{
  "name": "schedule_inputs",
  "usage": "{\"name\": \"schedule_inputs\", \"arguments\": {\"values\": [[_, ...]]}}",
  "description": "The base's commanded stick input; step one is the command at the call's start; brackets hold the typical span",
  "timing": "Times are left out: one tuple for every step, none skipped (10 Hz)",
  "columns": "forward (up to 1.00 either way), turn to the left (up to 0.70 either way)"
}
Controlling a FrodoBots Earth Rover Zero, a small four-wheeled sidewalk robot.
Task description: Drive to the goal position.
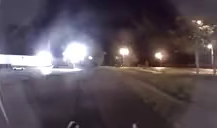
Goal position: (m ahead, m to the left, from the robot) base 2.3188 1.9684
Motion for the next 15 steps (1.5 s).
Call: {"name": "schedule_inputs", "arguments": {"values": [[0.5,0.0],[0.5,0.0],[0.5,0.0],[0.5,0.0],[0.5,0.0],[0.5,0.0],[0.5,0.0],[0.5,0.0],[0.5,0.0],[0.5,0.0],[0.5,0.0],[0.5,0.0],[0.5,0.0],[0.5,0.0],[0.5,0.0]]}}
